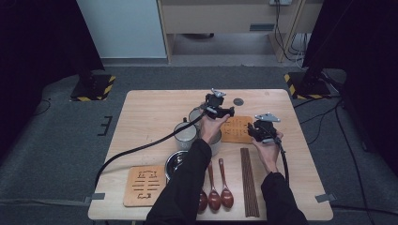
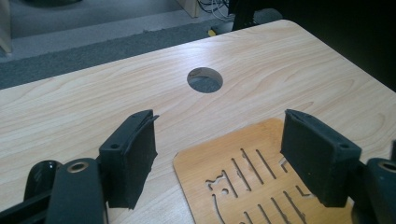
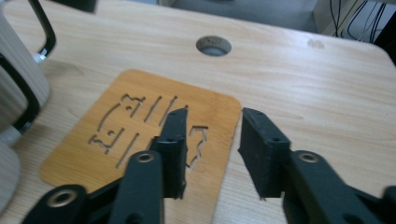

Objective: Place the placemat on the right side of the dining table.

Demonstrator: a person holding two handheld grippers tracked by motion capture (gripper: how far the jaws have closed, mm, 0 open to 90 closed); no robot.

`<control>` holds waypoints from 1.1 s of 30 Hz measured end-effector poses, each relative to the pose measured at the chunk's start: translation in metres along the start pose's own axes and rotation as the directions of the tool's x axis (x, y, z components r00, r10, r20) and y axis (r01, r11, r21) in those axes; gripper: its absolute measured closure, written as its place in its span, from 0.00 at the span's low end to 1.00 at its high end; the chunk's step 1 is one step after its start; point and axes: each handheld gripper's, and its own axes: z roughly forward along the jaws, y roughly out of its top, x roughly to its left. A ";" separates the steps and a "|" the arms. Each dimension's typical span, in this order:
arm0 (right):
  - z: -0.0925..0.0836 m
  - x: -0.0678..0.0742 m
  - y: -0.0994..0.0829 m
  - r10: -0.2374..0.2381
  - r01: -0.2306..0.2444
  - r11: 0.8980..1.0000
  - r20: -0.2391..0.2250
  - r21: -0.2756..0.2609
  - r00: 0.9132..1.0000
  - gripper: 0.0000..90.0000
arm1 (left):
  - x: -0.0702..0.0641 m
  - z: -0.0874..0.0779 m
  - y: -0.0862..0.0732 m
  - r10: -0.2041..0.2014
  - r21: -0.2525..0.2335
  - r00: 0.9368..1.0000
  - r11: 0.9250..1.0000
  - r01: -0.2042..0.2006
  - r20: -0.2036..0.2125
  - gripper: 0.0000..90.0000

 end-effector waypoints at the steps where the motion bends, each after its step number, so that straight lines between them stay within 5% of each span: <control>1: 0.001 -0.002 -0.001 0.007 -0.007 1.000 -0.001 0.000 1.000 0.62 | 0.001 -0.001 0.001 0.001 0.003 1.000 1.000 -0.001 0.000 0.27; 15: 0.001 -0.012 0.005 0.041 -0.043 0.998 -0.033 -0.045 0.999 0.27 | 0.000 -0.039 0.012 0.054 -0.056 0.995 0.997 -0.049 0.088 0.22; 22: 0.001 -0.018 0.008 0.060 -0.063 0.997 -0.068 -0.043 0.996 0.21 | 0.028 -0.072 0.007 0.044 -0.076 0.994 0.996 -0.037 0.097 0.21; 33: 0.019 -0.012 0.002 0.038 -0.038 0.999 -0.029 0.000 0.999 0.19 | 0.068 -0.113 -0.019 0.031 -0.074 0.995 0.997 -0.024 0.092 0.18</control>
